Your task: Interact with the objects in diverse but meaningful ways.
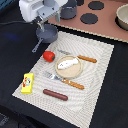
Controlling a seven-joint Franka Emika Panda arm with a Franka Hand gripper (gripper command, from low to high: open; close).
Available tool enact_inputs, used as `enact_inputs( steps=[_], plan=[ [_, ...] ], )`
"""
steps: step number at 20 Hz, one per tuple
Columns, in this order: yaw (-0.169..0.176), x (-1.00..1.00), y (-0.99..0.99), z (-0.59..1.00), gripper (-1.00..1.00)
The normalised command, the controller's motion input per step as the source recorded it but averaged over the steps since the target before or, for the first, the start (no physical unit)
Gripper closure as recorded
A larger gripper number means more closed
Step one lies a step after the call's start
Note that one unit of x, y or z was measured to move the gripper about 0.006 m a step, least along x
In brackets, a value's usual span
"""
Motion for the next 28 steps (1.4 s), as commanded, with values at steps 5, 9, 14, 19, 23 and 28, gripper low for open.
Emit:
enact_inputs(
  steps=[5, 9, 14, 19, 23, 28],
  plan=[
    [0.0, 0.76, -0.47, 0.13, -1.0],
    [0.0, 0.78, -0.42, 0.12, -1.0],
    [0.033, 0.6, -0.54, -0.06, -1.0],
    [0.128, 0.32, -0.54, -0.18, -1.0],
    [0.095, 0.28, -0.36, -0.13, -1.0],
    [0.065, 0.13, -0.11, -0.19, -1.0]
  ],
)
